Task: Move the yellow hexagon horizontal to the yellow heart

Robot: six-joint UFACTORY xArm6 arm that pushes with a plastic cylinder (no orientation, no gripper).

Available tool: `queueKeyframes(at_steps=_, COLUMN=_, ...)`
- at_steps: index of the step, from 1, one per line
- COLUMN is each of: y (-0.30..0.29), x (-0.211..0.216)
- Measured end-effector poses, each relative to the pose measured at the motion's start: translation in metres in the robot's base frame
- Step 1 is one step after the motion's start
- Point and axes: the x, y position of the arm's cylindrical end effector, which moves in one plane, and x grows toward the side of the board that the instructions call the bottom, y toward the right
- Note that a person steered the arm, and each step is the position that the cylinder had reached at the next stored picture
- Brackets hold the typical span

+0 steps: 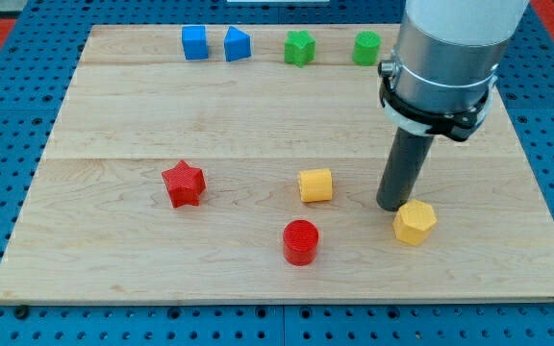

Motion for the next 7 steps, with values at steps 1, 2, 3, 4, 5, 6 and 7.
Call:
queueKeyframes(at_steps=1, y=-0.014, x=0.045)
queueKeyframes(at_steps=2, y=0.007, x=0.056)
queueKeyframes(at_steps=3, y=0.047, x=0.037)
queueKeyframes(at_steps=4, y=0.074, x=0.014)
queueKeyframes(at_steps=5, y=0.082, x=-0.002)
queueKeyframes(at_steps=6, y=0.082, x=-0.012)
queueKeyframes(at_steps=7, y=0.082, x=0.000)
